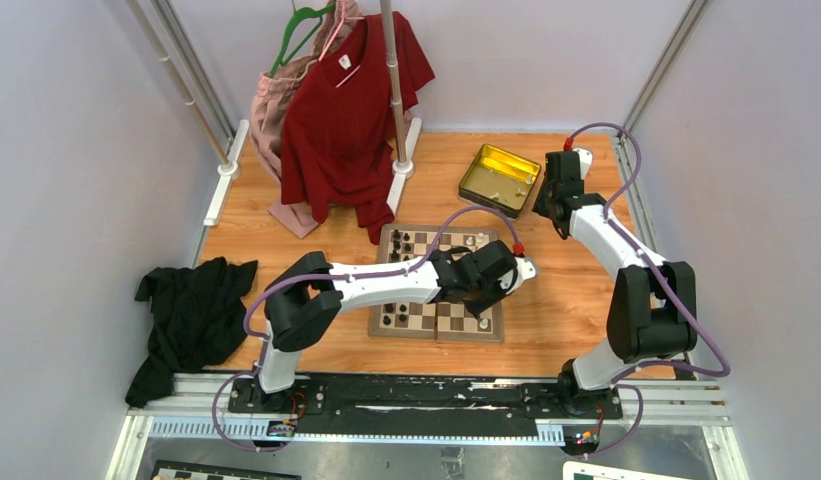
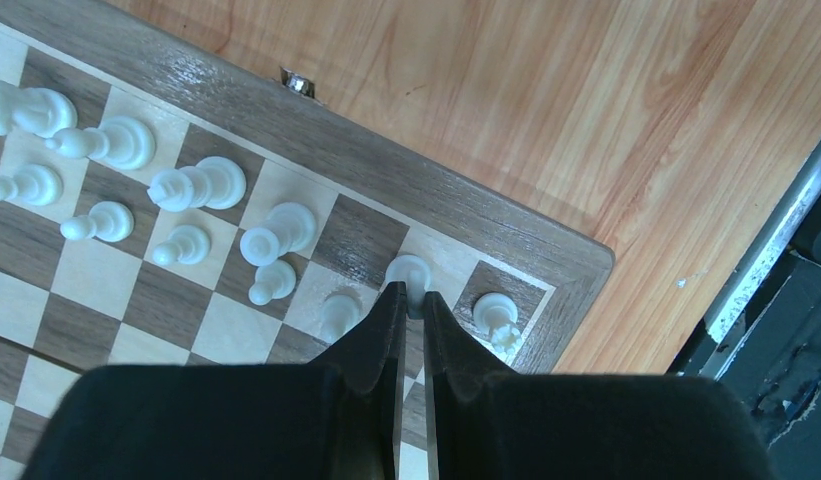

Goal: Set up the chess pieces on the board
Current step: Place the chess piece on the chessboard.

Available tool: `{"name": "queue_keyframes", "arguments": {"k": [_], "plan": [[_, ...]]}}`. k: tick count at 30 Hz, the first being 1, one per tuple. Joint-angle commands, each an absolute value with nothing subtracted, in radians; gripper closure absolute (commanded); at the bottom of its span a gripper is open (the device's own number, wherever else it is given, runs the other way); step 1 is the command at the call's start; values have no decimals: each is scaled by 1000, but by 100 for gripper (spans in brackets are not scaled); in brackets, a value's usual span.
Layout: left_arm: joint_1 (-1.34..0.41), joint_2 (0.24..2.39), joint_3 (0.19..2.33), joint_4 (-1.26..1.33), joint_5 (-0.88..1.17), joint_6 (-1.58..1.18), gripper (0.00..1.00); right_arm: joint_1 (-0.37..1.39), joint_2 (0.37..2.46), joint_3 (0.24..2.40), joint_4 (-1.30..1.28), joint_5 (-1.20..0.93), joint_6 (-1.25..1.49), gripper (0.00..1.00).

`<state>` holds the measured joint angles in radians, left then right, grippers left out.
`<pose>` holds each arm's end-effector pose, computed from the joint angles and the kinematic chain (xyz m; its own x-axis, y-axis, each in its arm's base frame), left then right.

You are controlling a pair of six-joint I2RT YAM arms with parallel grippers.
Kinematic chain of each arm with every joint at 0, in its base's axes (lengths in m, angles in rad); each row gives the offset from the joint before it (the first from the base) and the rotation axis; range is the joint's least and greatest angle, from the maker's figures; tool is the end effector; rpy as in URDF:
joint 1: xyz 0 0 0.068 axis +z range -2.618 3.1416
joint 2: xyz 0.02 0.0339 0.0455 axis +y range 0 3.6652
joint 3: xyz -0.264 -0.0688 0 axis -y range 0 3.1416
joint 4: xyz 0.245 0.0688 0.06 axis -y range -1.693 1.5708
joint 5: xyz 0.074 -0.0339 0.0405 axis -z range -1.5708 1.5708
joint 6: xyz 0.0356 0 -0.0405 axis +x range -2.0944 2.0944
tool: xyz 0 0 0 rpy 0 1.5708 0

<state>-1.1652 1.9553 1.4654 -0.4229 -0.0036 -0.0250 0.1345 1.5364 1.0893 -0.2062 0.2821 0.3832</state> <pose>0.1700 -0.3955 0.2092 -0.3350 0.7169 -0.6114 0.9099 0.4146 -0.0124 0.3419 0.0363 0.2598 -0.5249 0.2914 -0.7997 0.3089 0.9407 0.1400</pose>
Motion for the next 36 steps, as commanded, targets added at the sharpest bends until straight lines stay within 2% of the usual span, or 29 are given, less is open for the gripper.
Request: {"name": "queue_keyframes", "arguments": {"k": [1, 19, 25, 28, 36], "plan": [[-1160, 1937, 1456, -387, 13, -42, 100, 120, 1543, 1113, -201, 279, 398, 64], [-1157, 1911, 1426, -378, 34, -69, 99, 120, 1536, 1098, -203, 275, 396, 64], [-1157, 1907, 1422, -376, 24, -68, 70, 120, 1537, 1102, -207, 273, 394, 64], [-1157, 1907, 1423, -377, 22, -65, 59, 120, 1537, 1103, -208, 273, 390, 64], [-1157, 1894, 1440, -392, 2, -49, 51, 120, 1533, 1113, -210, 272, 386, 64]]}}
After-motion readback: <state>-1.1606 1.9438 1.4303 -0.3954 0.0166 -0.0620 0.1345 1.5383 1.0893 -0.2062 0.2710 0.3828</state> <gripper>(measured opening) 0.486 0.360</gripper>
